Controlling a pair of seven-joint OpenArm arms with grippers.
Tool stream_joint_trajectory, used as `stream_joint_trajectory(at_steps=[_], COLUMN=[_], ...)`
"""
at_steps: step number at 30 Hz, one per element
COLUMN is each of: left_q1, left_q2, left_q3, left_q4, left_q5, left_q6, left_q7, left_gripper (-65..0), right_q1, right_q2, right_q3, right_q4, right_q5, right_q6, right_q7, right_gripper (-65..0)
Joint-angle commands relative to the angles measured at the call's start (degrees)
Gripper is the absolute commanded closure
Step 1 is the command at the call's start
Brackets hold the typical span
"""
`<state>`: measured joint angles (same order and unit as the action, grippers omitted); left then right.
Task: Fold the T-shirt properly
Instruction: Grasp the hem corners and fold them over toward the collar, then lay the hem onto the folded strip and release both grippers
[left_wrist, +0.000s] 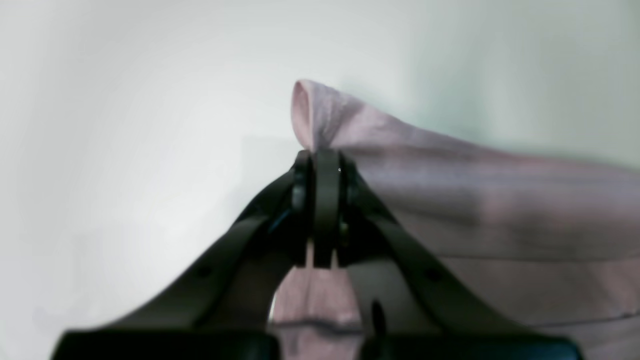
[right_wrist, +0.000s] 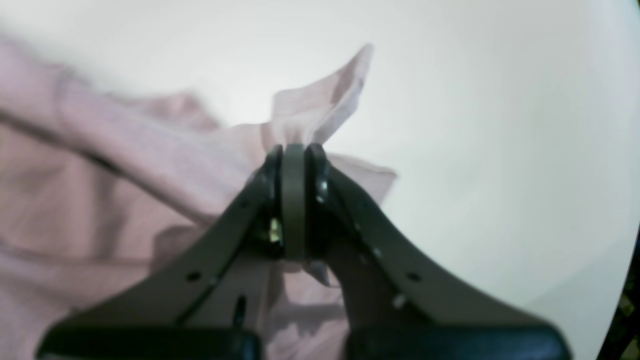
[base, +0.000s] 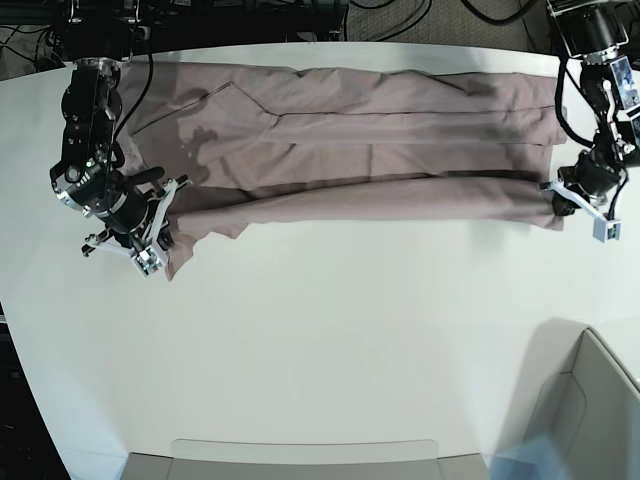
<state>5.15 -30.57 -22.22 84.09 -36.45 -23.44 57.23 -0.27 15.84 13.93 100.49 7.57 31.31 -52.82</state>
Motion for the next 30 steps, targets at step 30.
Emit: stream_joint_trajectory(at_steps=[30], left_q1=[14.6], left_q2=[-1.4], left_q3=[-4.5], left_q4=[13.3], left_q5=[-0.2], left_q6=[0.0], left_q7=[-0.8], left_gripper=[0.0], right_q1=[-21.8], right_q2=[-1.7], right_q3=[5.9], right_q4=[14.5], right_q5=[0.5], right_q6=[-0.1], right_q7=[0.9], right_gripper=[0.0])
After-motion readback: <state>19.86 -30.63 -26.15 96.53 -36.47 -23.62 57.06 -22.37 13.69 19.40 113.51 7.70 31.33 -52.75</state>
